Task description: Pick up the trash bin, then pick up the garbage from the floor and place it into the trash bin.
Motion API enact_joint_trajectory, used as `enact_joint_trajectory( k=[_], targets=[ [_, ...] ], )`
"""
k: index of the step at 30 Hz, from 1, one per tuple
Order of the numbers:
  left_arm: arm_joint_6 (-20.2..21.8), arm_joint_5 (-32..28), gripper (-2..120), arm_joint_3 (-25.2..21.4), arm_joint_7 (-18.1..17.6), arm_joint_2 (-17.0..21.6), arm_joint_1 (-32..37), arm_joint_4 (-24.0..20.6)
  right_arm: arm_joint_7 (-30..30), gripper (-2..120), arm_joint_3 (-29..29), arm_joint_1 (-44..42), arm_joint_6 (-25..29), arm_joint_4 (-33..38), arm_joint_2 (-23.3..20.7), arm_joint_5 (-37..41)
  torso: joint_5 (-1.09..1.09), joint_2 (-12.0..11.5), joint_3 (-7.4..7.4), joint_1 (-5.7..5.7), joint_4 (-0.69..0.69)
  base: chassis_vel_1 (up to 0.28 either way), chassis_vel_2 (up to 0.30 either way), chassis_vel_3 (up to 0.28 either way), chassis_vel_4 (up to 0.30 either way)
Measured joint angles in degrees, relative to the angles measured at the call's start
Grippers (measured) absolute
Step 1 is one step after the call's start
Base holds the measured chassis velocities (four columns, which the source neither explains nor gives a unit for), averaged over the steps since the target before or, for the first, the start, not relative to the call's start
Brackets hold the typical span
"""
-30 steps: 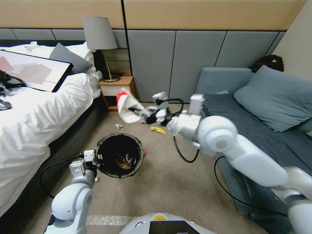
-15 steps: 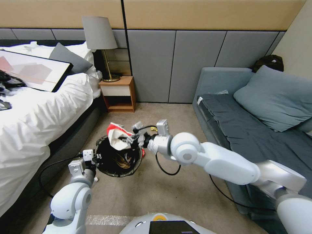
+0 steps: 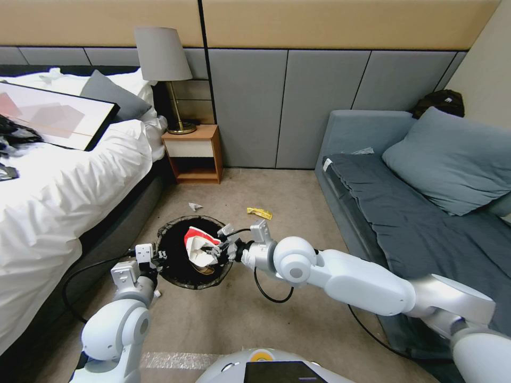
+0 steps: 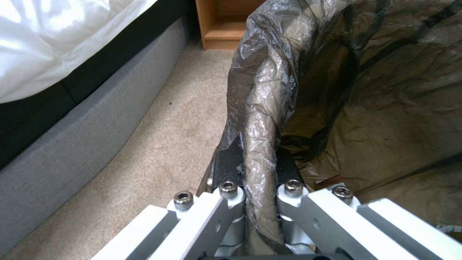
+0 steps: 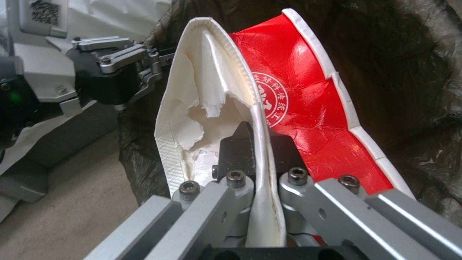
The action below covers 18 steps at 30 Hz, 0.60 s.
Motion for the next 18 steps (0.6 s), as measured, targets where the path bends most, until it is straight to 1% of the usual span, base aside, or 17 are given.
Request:
enact_joint_trajectory(
  k=[8,9,10,12,13,14,15,16,17,18],
  targets=[
    [0.00,0.06,0,0.36,-0.01,-0.37,-0.28,0.59,1.05,0,-0.67,0.83,-0.01,-2.29,2.86,0.54,0.00,0.00,0.00,0.00,0.00,0.000,0.000,0.000,0.000],
    [0.00,0.08,0,0.35,-0.01,-0.40,-0.29,0.67,1.32,3,-0.68,0.99,-0.01,-2.76,3.32,0.54,0.00,0.00,0.00,0.00,0.00,0.000,0.000,0.000,0.000],
    [0.00,0.08,0,0.35,-0.01,-0.40,-0.29,0.67,1.32,3,-0.68,0.99,-0.01,-2.76,3.32,0.54,0.00,0.00,0.00,0.00,0.00,0.000,0.000,0.000,0.000],
    [0.00,0.09,0,0.29,0.00,-0.45,-0.27,0.68,1.82,14,-0.66,1.31,0.02,-3.65,4.40,0.63,0.00,0.00,0.00,0.00,0.00,0.000,0.000,0.000,0.000],
    [0.00,0.09,0,0.29,0.00,-0.45,-0.27,0.68,1.82,14,-0.66,1.31,0.02,-3.65,4.40,0.63,0.00,0.00,0.00,0.00,0.00,0.000,0.000,0.000,0.000],
    [0.00,0.09,0,0.28,0.00,-0.47,-0.27,0.70,1.87,17,-0.63,1.40,0.02,-3.85,4.68,0.69,0.00,0.00,0.00,0.00,0.01,0.000,0.000,0.000,0.000],
    [0.00,0.09,0,0.25,0.00,-0.47,-0.28,0.79,1.88,24,-0.50,1.62,0.02,-4.17,5.05,0.77,0.00,0.00,0.00,0.00,0.01,0.000,0.000,0.000,0.000],
    [0.00,0.11,0,0.24,-0.02,-0.47,-0.30,0.86,1.84,28,-0.32,1.73,0.02,-4.33,5.19,0.80,0.00,0.00,0.00,0.00,0.01,0.000,0.000,0.000,0.000],
    [0.00,0.11,0,0.24,-0.02,-0.47,-0.30,0.86,1.84,28,-0.32,1.73,0.02,-4.33,5.19,0.80,0.00,0.00,0.00,0.00,0.01,0.000,0.000,0.000,0.000],
    [0.00,0.12,0,0.24,-0.03,-0.47,-0.32,0.95,1.82,34,-0.12,1.83,0.02,-4.49,5.28,0.82,0.00,0.00,0.00,0.00,0.00,0.000,0.000,0.000,0.000]
  ],
)
